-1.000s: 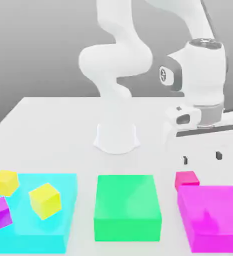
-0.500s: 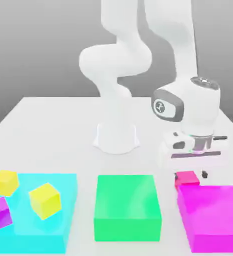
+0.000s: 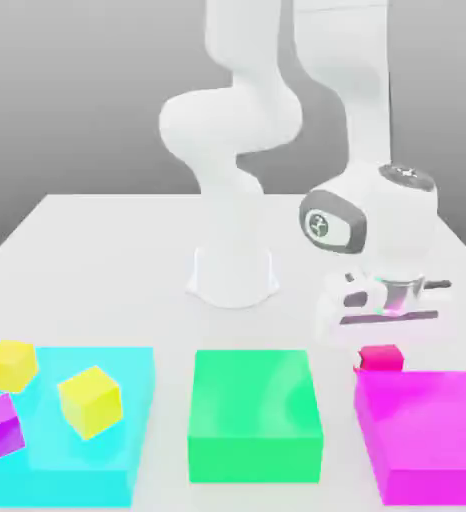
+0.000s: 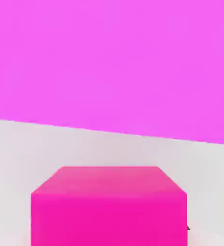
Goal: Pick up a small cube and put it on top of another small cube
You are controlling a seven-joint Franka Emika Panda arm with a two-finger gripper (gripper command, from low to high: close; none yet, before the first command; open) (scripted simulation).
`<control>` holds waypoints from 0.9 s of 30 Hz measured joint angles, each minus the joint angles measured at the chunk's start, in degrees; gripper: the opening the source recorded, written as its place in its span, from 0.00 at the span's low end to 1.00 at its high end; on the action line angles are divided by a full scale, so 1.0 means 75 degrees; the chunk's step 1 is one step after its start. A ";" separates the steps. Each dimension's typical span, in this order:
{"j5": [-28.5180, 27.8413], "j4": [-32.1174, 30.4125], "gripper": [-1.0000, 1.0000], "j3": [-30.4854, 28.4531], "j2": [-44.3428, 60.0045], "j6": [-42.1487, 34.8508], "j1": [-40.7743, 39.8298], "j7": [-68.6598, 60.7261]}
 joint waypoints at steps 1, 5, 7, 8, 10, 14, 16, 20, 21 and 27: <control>0.0237 -0.0030 0.00 0.0141 -0.0160 -0.0123 -0.0081 -0.0174; 0.1148 -0.0166 0.00 0.0448 -0.0781 -0.0606 -0.0111 -0.0806; 0.1506 -0.0242 0.00 0.0455 -0.1071 -0.0837 0.0004 -0.1038; 0.1652 -0.0283 0.00 0.0437 -0.1209 -0.0948 0.0069 -0.1127; 0.1784 -0.0133 0.00 0.0351 -0.1411 -0.1180 0.0054 -0.1458; 0.1406 0.0740 0.00 -0.0345 -0.1180 -0.1933 -0.1354 -0.1284; 0.1303 0.1238 0.00 -0.0660 -0.1008 -0.2345 -0.2060 -0.1186; 0.1303 0.2238 0.00 -0.1326 -0.0711 -0.3155 -0.3438 -0.1117; 0.1333 0.2487 0.00 -0.1482 -0.0649 -0.3353 -0.3767 -0.1120; 0.1642 0.3964 0.00 -0.2401 -0.0379 -0.4485 -0.5616 -0.1237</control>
